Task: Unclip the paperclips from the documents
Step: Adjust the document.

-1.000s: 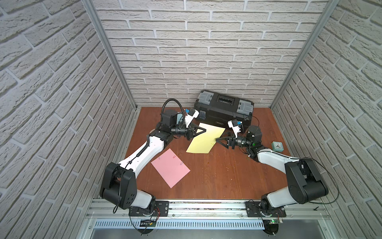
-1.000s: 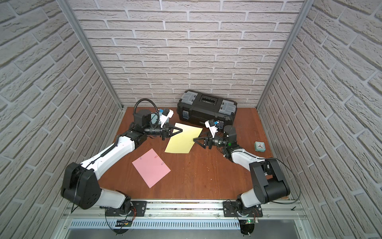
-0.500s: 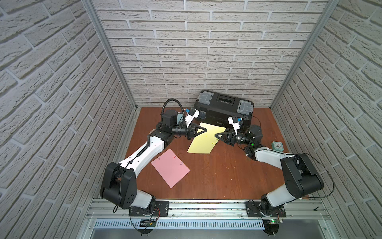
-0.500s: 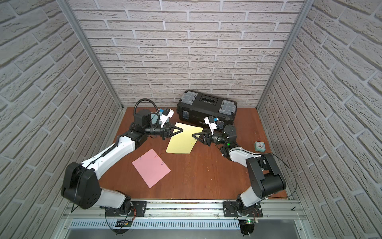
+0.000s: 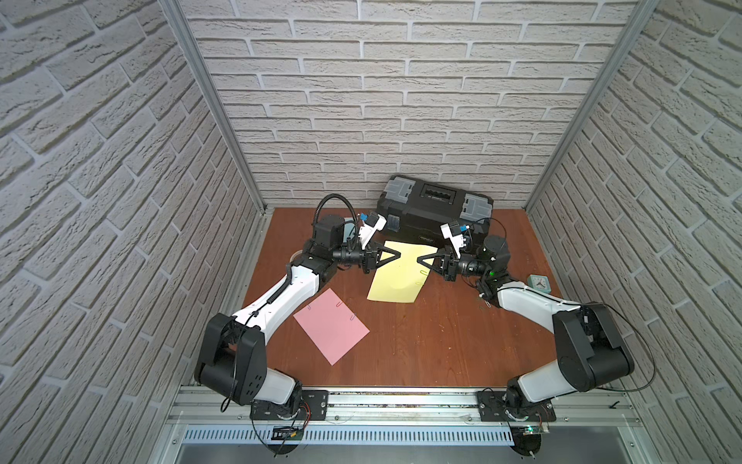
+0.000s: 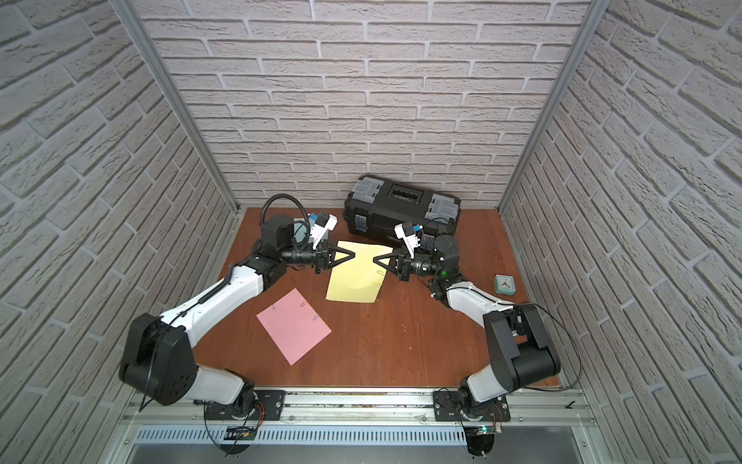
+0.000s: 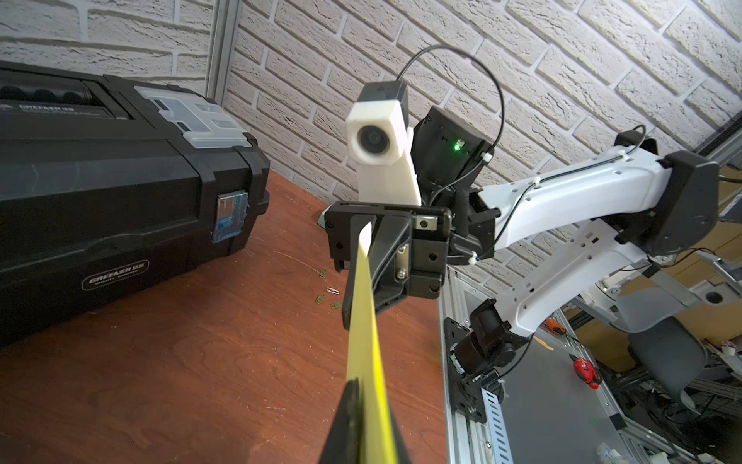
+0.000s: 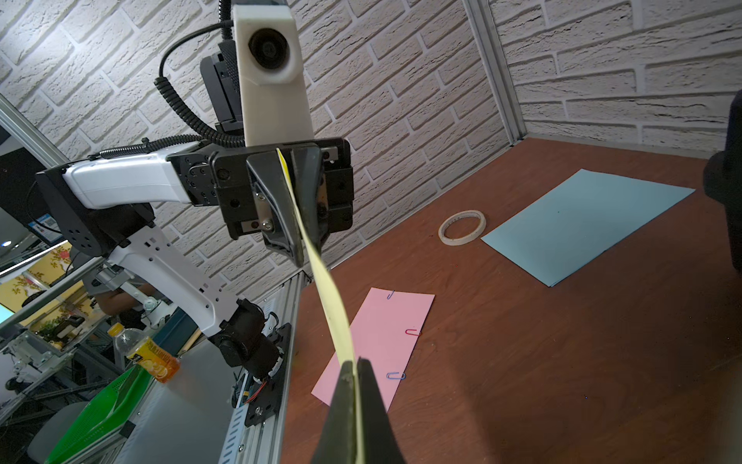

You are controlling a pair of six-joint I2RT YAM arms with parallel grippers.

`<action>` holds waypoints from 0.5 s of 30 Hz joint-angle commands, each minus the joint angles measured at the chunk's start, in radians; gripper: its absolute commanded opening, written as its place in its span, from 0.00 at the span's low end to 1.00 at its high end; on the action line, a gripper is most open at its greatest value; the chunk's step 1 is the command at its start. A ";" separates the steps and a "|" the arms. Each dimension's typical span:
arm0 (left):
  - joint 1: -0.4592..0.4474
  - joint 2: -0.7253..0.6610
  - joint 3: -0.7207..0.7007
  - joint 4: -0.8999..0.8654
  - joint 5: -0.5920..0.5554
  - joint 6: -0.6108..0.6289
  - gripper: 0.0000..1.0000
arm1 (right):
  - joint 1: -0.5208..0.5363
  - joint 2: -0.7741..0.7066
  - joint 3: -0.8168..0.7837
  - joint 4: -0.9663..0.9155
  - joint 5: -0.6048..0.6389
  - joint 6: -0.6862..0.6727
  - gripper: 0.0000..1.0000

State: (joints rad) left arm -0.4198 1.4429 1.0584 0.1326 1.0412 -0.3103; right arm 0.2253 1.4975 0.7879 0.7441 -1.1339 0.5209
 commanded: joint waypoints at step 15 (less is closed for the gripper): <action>-0.010 0.066 -0.084 0.324 0.039 -0.225 0.12 | 0.003 -0.087 0.157 -0.486 -0.038 -0.317 0.03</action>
State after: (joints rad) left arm -0.4221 1.5047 0.9859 0.3183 1.0512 -0.4763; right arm 0.2253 1.4097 0.9134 0.2844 -1.1603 0.2417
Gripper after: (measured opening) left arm 0.135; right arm 0.045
